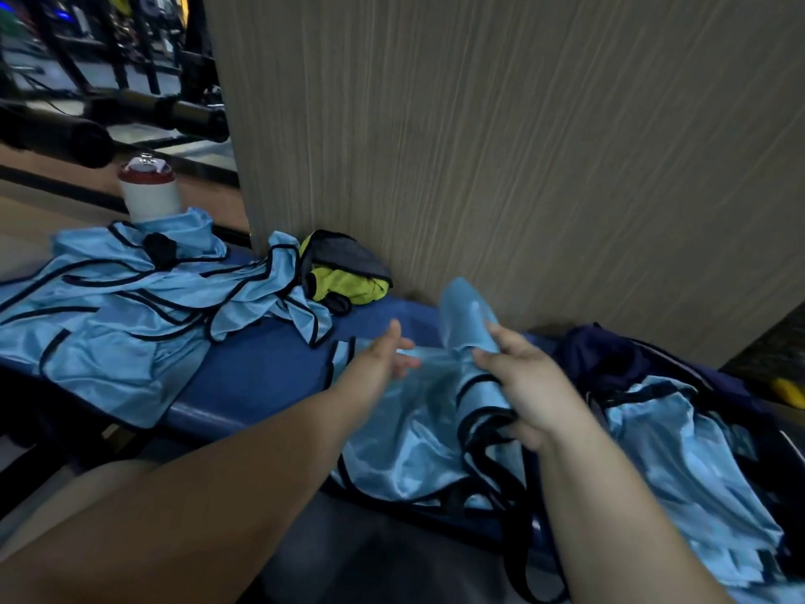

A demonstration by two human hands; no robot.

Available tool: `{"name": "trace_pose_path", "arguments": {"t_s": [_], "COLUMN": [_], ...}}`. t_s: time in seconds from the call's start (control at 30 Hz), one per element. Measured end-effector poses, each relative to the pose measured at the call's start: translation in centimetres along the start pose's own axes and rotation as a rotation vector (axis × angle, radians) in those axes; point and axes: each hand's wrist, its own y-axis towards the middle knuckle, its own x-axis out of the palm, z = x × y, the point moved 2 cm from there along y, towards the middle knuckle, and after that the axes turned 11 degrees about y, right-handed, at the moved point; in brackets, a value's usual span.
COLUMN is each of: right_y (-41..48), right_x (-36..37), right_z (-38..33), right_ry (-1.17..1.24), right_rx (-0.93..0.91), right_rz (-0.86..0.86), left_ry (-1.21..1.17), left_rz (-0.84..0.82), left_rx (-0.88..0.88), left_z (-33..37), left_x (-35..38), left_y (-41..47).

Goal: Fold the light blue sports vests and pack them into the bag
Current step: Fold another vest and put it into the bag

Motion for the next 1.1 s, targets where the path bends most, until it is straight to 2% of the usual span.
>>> {"name": "trace_pose_path", "arguments": {"t_s": [0.1,0.17,0.2,0.3,0.37,0.47,0.57,0.63,0.7,0.73,0.8,0.87,0.9,1.1], "right_y": [0.2,-0.1,-0.5,-1.2,-1.0,-0.3,0.0,0.2,0.4,0.5,0.6,0.5,0.5,0.6], "right_x": [3.2,4.7,5.3,5.8,5.2,3.2,1.5,0.9,0.5,0.3,0.0,-0.4,-0.5,-1.6], "right_z": [2.2,3.5,3.9,4.1,3.7,3.1,3.9,4.7,5.0,5.0,4.7,4.5,4.4,4.3], "right_ry": [-0.205,-0.381,-0.428,-0.49,-0.616,-0.916,-1.1,-1.202,-1.239,-1.232,-1.216,-1.243,-1.258,-1.142], "right_rx": [-0.035,-0.028,0.001,0.064,-0.04,-0.257,-0.329,-0.307,-0.224,-0.182,-0.117,-0.071,-0.05,0.01], "right_rz": [-0.072,-0.185,-0.25,-0.369,-0.274,-0.046,0.001,-0.04,-0.1,-0.135,-0.2,-0.237,-0.243,-0.229], "left_ry": [-0.237,-0.268,-0.229,0.087,0.264,0.398,0.667,0.966,1.099,1.112,1.16,1.285,1.353,1.398], "left_rz": [-0.113,-0.137,-0.097,0.128,0.197,0.207,0.25,0.382,0.44,0.389,0.166,-0.099,-0.176,-0.223], "left_rx": [-0.132,-0.164,-0.149,-0.083,-0.076,-0.05,0.022,0.126,0.309,0.397,0.499,0.445,0.414,0.451], "left_z": [0.7,0.7,0.5,-0.2,-0.8,-2.1,-2.8,-2.5,-1.9,-1.7,-2.1,-3.8,-4.6,-5.4], "left_x": [-0.8,-1.6,-2.1,-4.2,-5.4,-6.2,-6.3,-5.8,-4.7,-4.0,-2.4,-1.3,-1.1,-1.5], "left_y": [-0.3,-0.4,-0.2,0.3,0.2,-0.2,-0.9,-1.6,-2.2,-2.4,-2.3,-1.8,-1.6,-1.5]}}
